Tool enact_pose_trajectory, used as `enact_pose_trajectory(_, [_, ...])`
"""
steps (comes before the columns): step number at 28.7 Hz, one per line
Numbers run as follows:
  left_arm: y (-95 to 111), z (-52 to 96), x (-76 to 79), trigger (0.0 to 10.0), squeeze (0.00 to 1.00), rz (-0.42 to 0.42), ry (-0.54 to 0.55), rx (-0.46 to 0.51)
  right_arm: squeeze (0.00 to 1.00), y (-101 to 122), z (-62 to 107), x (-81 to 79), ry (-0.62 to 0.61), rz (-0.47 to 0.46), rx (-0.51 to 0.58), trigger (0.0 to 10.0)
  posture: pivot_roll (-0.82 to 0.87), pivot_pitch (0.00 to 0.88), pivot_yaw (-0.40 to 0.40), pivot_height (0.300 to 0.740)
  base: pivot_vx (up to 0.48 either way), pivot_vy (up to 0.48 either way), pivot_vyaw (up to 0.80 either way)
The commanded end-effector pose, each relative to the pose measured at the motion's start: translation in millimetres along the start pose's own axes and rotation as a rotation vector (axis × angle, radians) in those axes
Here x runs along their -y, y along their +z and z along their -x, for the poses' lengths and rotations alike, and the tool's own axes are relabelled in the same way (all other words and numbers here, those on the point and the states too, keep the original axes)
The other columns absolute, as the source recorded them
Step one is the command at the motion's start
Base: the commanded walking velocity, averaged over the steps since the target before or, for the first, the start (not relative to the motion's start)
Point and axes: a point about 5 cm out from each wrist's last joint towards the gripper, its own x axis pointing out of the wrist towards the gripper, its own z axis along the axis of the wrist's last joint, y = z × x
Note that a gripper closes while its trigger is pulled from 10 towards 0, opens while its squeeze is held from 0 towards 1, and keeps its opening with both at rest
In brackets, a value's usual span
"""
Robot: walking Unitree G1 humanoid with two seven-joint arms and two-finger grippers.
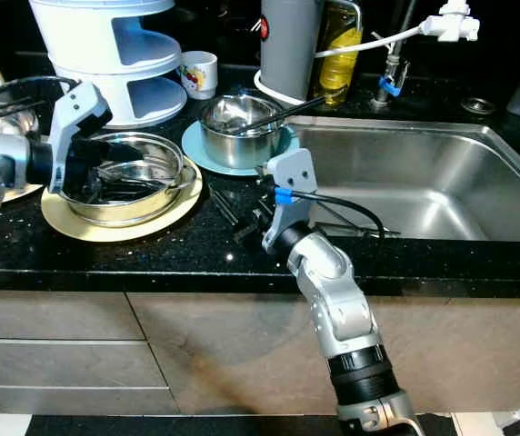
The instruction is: Kitchen organization
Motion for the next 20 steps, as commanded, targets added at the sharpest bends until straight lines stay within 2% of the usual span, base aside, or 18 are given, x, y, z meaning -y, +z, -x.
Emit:
enact_pose_trajectory(1, [2.8,6.2,-2.6,10.0,0.0,-0.029,-0.003,-0.039,0.0,2.5,3.4,0.8,-0.007,-0.013,0.013,10.0,0.06,0.204,-0.026,0.74,0.0,0.0,0.0])
enact_pose_trajectory(7, [-3.2,-4.5,1.9,10.0,0.0,-0.094,-0.022,-0.119,0.0,2.5,3.1,0.8,-0.01,-0.015,0.012,10.0,0.07,0.211,-0.026,0.74,0.0,0.0,0.0])
enact_pose_trajectory(13, [-3.4,-9.2,1.0,9.8,0.0,-0.104,0.03,-0.102,0.0,2.6,3.2,1.8,-0.012,-0.015,0.011,10.0,0.06,0.213,-0.026,0.74,0.0,0.0,0.0])
enact_pose_trajectory(14, [-3.0,-9.9,1.0,8.6,0.0,-0.107,0.033,-0.1,0.0,2.6,3.3,1.9,-0.012,-0.015,0.01,10.0,0.06,0.213,-0.026,0.74,0.0,0.0,0.0])
enact_pose_trajectory(15, [-2.7,-10.3,0.9,6.9,0.0,-0.111,0.037,-0.099,0.0,2.7,3.3,1.9,-0.012,-0.015,0.01,10.0,0.06,0.213,-0.026,0.74,0.0,0.0,0.0])
enact_pose_trajectory(16, [-2.7,-10.3,0.9,6.9,0.0,-0.111,0.037,-0.099,0.0,2.7,3.3,1.9,-0.012,-0.015,0.01,10.0,0.06,0.213,-0.026,0.74,0.0,0.0,0.0])
enact_pose_trajectory(17, [-2.3,-10.8,0.7,4.5,0.0,-0.116,0.042,-0.096,0.0,2.8,3.3,1.7,-0.013,-0.015,0.01,10.0,0.06,0.214,-0.025,0.74,0.0,0.0,0.0])
enact_pose_trajectory(18, [-1.5,-11.3,0.4,0.0,0.0,-0.119,0.051,-0.09,0.0,2.8,3.3,1.7,-0.013,-0.015,0.01,10.0,0.06,0.214,-0.025,0.74,0.0,0.0,0.0])
enact_pose_trajectory(20, [-0.9,-11.7,0.1,0.0,0.0,-0.122,0.058,-0.085,0.0,2.8,3.3,1.7,-0.013,-0.015,0.01,10.0,0.06,0.214,-0.025,0.74,0.0,0.0,0.0])
